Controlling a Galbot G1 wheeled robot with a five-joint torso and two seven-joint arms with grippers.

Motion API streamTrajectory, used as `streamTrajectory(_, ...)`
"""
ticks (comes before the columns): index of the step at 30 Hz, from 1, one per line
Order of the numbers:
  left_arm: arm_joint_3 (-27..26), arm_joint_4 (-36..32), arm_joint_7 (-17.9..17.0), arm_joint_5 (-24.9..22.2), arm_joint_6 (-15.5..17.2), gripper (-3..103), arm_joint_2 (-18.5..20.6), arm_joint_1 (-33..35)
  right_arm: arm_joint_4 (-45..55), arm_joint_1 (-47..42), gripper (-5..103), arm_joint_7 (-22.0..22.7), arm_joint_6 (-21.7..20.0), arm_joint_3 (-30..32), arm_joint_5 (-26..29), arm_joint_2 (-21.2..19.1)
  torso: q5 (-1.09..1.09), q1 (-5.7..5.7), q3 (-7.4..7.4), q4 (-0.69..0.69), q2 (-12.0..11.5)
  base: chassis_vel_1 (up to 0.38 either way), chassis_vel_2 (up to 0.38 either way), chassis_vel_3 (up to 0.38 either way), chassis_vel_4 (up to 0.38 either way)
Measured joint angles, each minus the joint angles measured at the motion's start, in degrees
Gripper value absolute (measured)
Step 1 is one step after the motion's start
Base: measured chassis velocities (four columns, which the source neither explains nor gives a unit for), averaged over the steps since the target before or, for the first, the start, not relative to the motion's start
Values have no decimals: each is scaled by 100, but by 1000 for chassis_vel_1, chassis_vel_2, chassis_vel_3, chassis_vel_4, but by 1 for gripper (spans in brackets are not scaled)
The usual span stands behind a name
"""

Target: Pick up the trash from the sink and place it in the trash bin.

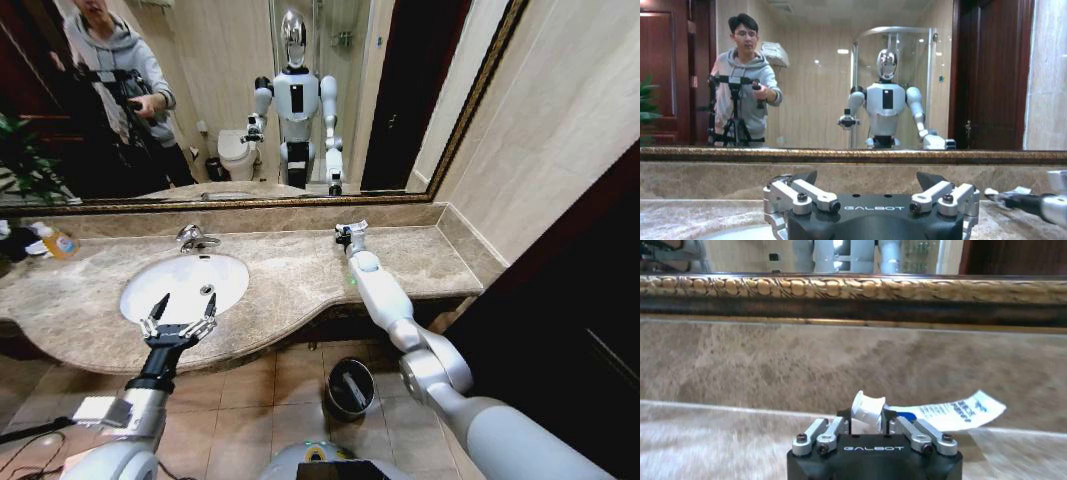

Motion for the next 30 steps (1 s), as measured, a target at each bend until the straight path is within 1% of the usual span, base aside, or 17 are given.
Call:
streamTrajectory(1, -1, 0, -2, 0, 0, 100, 0, 0, 369, -214, 27, 0, -99, -65, 112, -162, 1, 0, 0, 1, 0, 0, 0, 0, 0)
streamTrajectory(2, -1, 0, -2, 0, 0, 100, 0, 0, 369, -214, 27, 0, -99, -65, 112, -162, 1, 0, 0, 1, 0, 0, 0, 0, 0)
streamTrajectory(4, 0, 0, 0, 0, 0, 100, 0, 0, 1281, -748, 27, 31, -301, -166, 383, -568, -1, -1, 0, 0, 0, 0, 0, 0, 0)
streamTrajectory(5, 1, 0, 3, 0, 0, 100, 0, 0, 1671, -959, 27, 62, -351, -180, 477, -719, 3, 0, 0, -1, 0, 0, 0, 0, 0)
streamTrajectory(6, 1, 0, 3, 0, 0, 100, 0, 0, 1671, -959, 27, 62, -351, -180, 477, -719, 3, 0, 0, -1, 0, 0, 0, 0, 0)
streamTrajectory(8, 0, 0, 0, 0, 0, 100, 0, 0, 2315, -1347, 27, 150, -377, -161, 607, -1012, -2, -1, -1, 0, 1, 0, 0, 0, 0)
streamTrajectory(9, 0, 0, 0, 0, 0, 100, 0, 0, 2315, -1347, 27, 150, -377, -161, 607, -1012, -2, -1, -1, 0, 1, 0, 0, 0, 0)
streamTrajectory(11, 0, 0, -1, 0, 0, 100, 0, 0, 3072, -1843, 27, 253, -423, -70, 780, -1314, 0, -1, 0, 1, 0, 0, 0, 0, 0)
streamTrajectory(13, -1, 0, 0, 0, 0, 100, 0, 0, 3249, -1981, 27, 276, -440, -41, 825, -1387, -1, -1, -1, 1, 1, 0, 0, 0, 0)
streamTrajectory(17, 0, 0, 0, 0, 0, 100, -1, 0, 4521, -3173, 27, 407, -443, 150, 1024, -1763, -1, -1, -1, -1, 1, 0, 0, 0, 0)
streamTrajectory(18, 0, 0, 0, 0, 0, 100, -1, 0, 4521, -3173, 27, 407, -443, 150, 1024, -1763, -1, -1, -1, -1, 1, 0, 0, 0, 0)
streamTrajectory(21, 0, 0, -1, 0, 0, 100, -1, 0, 5571, -4195, 27, 511, -404, 480, 1003, -1887, -1, -1, -1, 1, 1, 0, 0, 0, 0)
streamTrajectory(22, 0, 0, -1, 0, 0, 100, -1, 0, 5571, -4195, 27, 511, -404, 480, 1003, -1887, -1, -1, -1, 1, 1, 0, 0, 0, 0)
streamTrajectory(25, 0, 0, -1, 0, 0, 100, 0, 1, 6340, -5229, 27, 524, -285, 864, 857, -1900, 0, -1, -1, -1, 1, 0, 0, 0, 0)
streamTrajectory(26, 0, 0, -1, 0, 0, 100, 0, 1, 6340, -5229, 27, 524, -285, 864, 857, -1900, 0, -1, -1, -1, 1, 0, 0, 0, 0)
streamTrajectory(28, 0, 0, 1, 0, 0, 100, 0, 0, 6726, -5925, 27, 516, -130, 1017, 627, -1834, -1, -2, -1, -1, 1, 0, 0, 0, 0)
streamTrajectory(30, 0, 0, 1, 0, 0, 100, 0, 0, 6851, -6181, 27, 504, -49, 1015, 517, -1791, -1, -2, -1, -1, 1, 0, 0, 0, 0)
